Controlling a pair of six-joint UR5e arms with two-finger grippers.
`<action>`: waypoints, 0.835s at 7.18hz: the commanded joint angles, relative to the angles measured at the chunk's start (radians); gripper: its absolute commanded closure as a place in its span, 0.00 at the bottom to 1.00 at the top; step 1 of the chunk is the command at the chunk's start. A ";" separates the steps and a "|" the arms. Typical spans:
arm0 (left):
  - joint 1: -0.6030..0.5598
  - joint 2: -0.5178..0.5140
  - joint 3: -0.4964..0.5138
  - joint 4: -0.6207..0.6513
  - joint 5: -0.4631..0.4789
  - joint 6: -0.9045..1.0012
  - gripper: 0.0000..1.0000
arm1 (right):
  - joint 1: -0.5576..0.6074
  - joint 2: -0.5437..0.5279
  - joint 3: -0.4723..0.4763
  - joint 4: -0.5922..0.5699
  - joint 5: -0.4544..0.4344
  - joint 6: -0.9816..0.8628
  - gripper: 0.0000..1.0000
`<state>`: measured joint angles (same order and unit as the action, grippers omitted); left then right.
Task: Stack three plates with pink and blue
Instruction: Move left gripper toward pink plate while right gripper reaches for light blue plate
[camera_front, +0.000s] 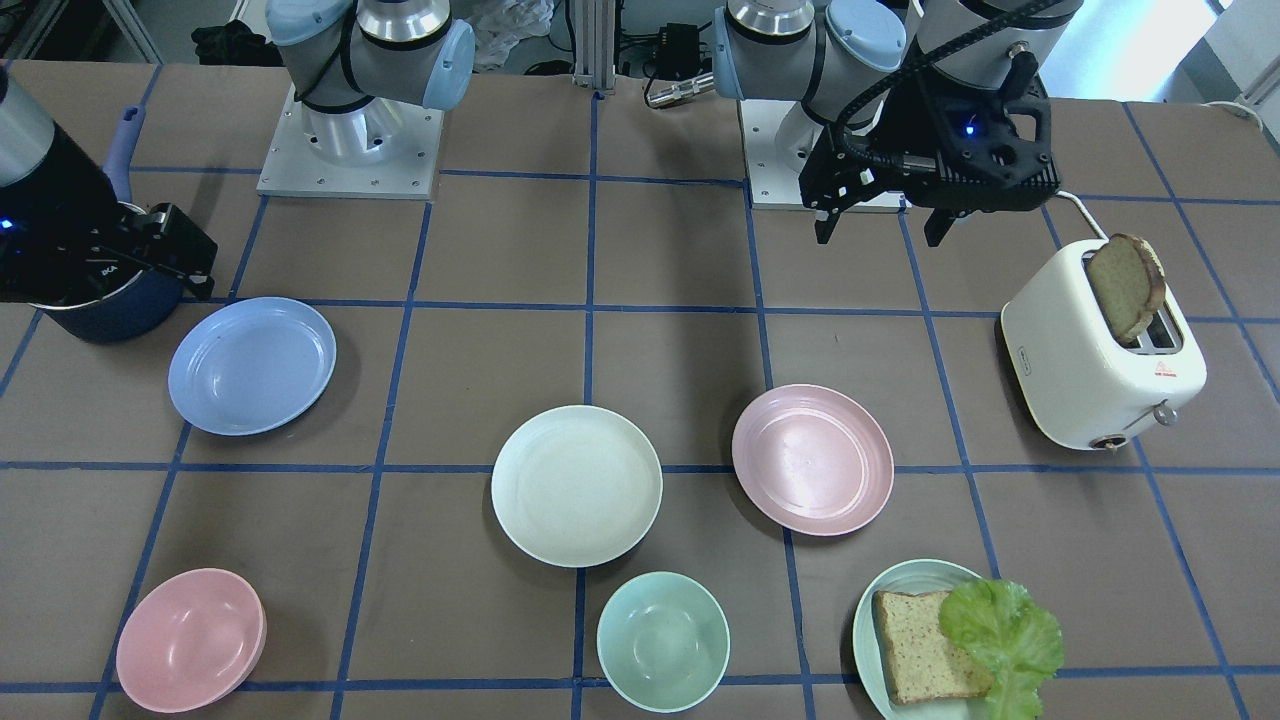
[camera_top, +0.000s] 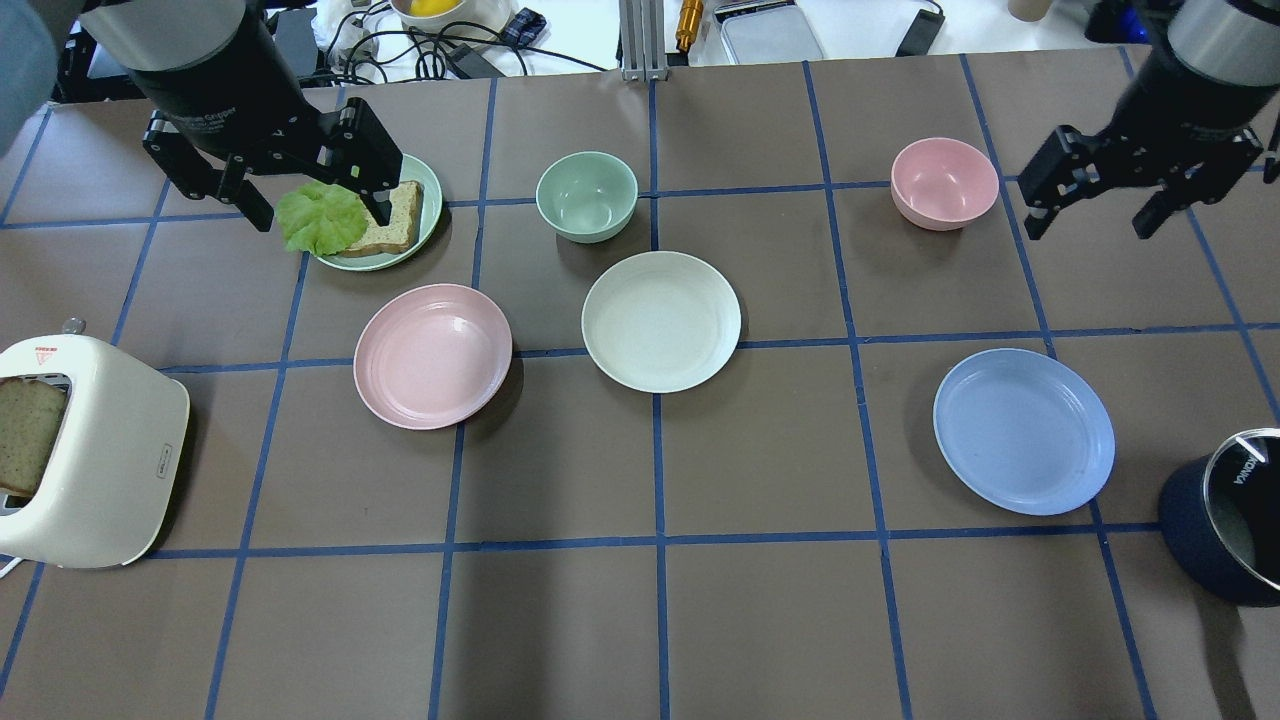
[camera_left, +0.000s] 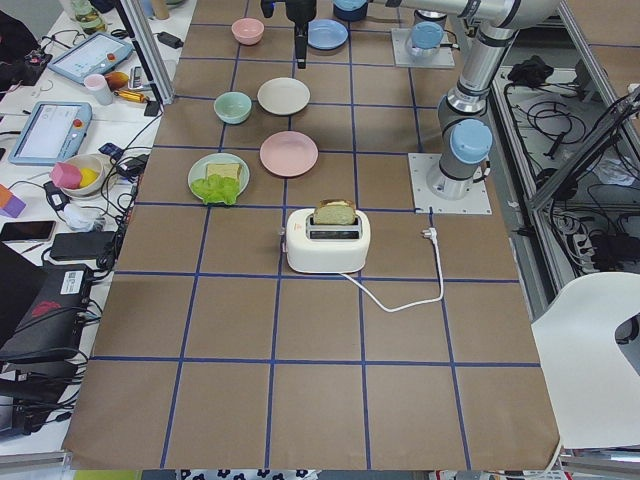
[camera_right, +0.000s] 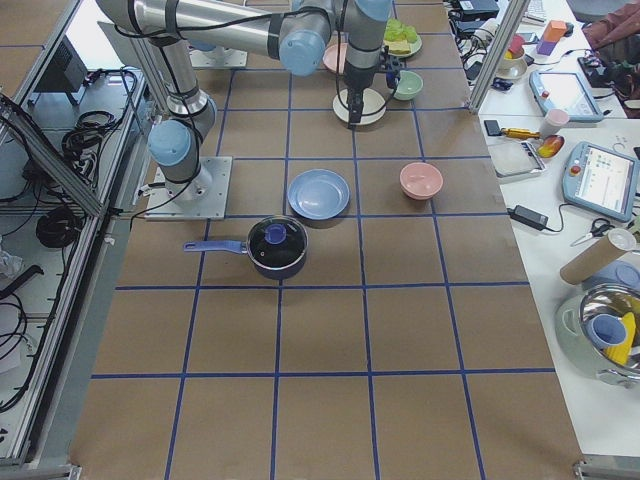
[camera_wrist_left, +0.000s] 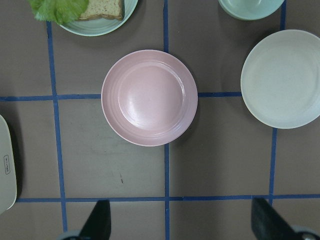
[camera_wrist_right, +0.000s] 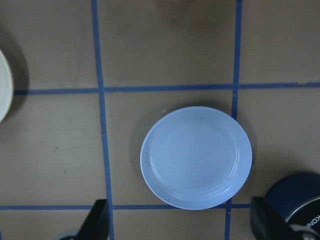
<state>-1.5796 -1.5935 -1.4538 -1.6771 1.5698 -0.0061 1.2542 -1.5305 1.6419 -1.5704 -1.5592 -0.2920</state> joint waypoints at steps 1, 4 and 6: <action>0.001 -0.042 -0.011 0.007 -0.002 0.009 0.00 | -0.175 0.000 0.192 -0.105 -0.001 -0.178 0.00; 0.000 -0.071 -0.011 0.007 -0.002 0.005 0.00 | -0.278 0.074 0.347 -0.409 0.001 -0.338 0.00; 0.000 -0.112 -0.052 0.058 -0.001 0.009 0.00 | -0.279 0.147 0.352 -0.433 0.008 -0.366 0.00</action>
<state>-1.5800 -1.6831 -1.4798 -1.6570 1.5689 0.0009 0.9784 -1.4263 1.9832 -1.9783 -1.5567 -0.6384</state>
